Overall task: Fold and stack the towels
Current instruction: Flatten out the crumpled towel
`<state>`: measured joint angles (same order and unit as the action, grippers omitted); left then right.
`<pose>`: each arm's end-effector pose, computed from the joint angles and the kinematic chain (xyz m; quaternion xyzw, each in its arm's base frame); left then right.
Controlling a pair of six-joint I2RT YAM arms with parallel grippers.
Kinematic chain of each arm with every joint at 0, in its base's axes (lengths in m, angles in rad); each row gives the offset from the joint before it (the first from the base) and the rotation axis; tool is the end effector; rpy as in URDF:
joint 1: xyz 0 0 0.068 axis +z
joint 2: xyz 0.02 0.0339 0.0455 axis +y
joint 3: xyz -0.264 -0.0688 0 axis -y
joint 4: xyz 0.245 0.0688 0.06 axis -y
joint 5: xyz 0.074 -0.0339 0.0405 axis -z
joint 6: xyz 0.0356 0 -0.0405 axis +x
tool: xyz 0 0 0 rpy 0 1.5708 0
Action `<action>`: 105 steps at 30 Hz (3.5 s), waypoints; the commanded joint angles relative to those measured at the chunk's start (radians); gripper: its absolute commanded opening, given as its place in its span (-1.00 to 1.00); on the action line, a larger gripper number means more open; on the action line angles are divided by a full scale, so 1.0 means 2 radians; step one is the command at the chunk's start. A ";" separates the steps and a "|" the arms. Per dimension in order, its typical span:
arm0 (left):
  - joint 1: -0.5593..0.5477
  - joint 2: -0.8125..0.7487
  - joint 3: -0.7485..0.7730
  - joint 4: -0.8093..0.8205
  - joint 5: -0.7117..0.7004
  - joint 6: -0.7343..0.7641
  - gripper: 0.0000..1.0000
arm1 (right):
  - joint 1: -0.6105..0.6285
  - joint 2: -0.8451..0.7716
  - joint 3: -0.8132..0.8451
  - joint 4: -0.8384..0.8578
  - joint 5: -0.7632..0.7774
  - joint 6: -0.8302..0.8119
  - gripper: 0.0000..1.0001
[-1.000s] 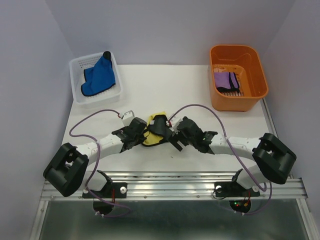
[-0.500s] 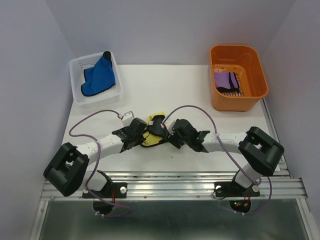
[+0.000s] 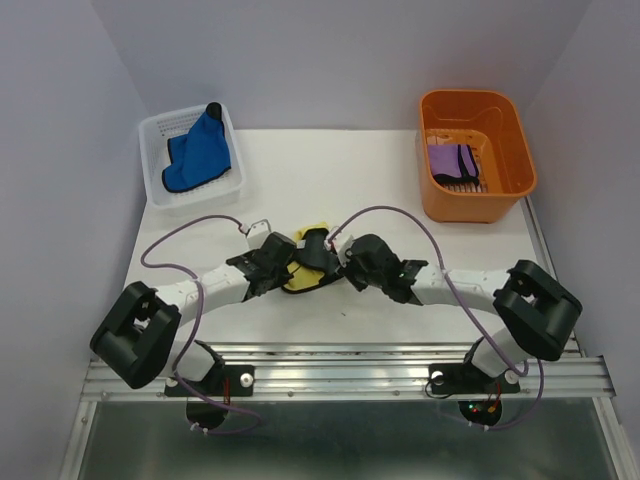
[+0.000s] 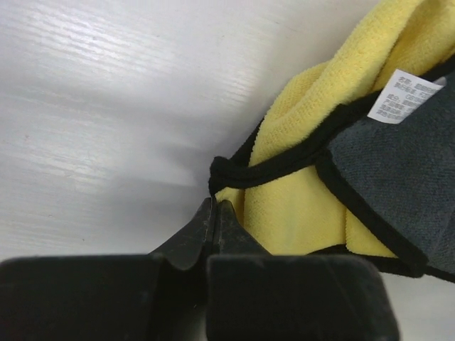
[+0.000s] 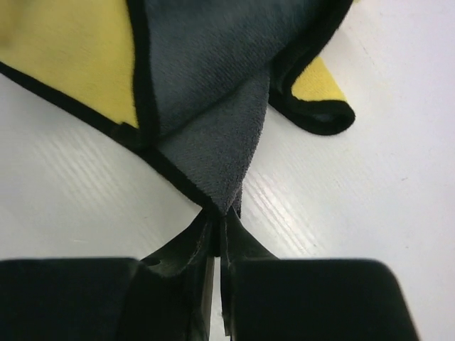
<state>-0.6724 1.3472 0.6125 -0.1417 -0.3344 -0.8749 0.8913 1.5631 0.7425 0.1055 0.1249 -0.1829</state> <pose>0.2047 -0.1480 0.1685 -0.1501 0.9167 -0.1225 0.3494 0.1992 0.2395 0.1675 -0.4424 0.7935 0.0904 0.4081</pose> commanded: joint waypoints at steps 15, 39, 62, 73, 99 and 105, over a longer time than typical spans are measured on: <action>-0.007 -0.238 0.101 0.032 0.103 0.097 -1.00 | 0.003 -0.293 0.021 -0.096 0.011 0.376 -0.82; -0.012 -0.174 0.070 0.087 0.074 0.074 -1.00 | 0.001 -0.278 -0.005 -0.255 0.136 0.503 -0.99; 0.112 0.049 0.527 0.038 0.120 0.218 -1.00 | -0.196 -0.064 0.409 -0.149 0.031 0.275 -0.99; 0.112 -0.181 0.282 0.065 0.126 0.128 -1.00 | -0.196 -0.259 0.242 -0.193 -0.058 0.403 -0.99; 0.145 0.049 0.213 0.119 0.075 0.050 -1.00 | -0.294 -0.069 0.111 -0.030 -0.155 0.499 -0.99; 0.164 0.152 0.302 0.108 0.084 0.070 -1.00 | -0.305 0.034 0.195 -0.044 -0.124 0.466 -0.99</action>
<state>-0.3702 1.6501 1.1065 0.0429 -0.1364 -0.7757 0.2989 1.6119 1.0027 -0.0418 -0.1650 0.8017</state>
